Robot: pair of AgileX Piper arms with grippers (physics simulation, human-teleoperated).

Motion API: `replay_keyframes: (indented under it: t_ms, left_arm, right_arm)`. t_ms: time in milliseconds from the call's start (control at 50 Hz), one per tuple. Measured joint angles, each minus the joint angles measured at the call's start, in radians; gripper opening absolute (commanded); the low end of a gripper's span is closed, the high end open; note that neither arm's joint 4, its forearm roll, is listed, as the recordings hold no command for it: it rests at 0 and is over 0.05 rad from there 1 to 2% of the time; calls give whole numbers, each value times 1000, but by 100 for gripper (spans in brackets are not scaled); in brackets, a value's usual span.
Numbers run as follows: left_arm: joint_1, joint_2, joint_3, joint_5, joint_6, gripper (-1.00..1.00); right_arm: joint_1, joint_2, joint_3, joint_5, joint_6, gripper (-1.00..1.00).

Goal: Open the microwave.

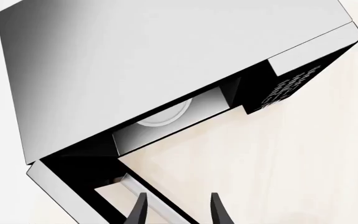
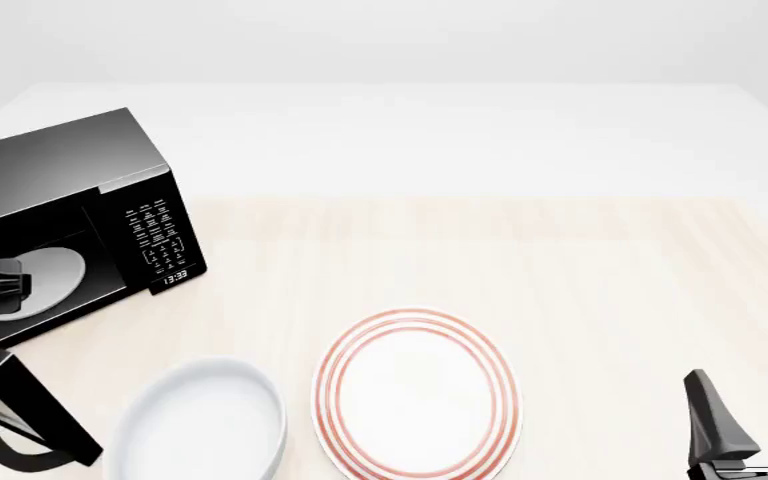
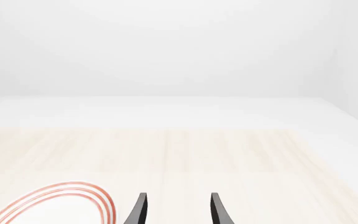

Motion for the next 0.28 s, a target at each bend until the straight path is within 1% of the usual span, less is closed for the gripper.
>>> replay_keyframes:
  t_ms: [280]
  left_arm:
    - [-3,-1,0,3,-5,100]
  right_arm:
    - [0,0,0,0,0,100]
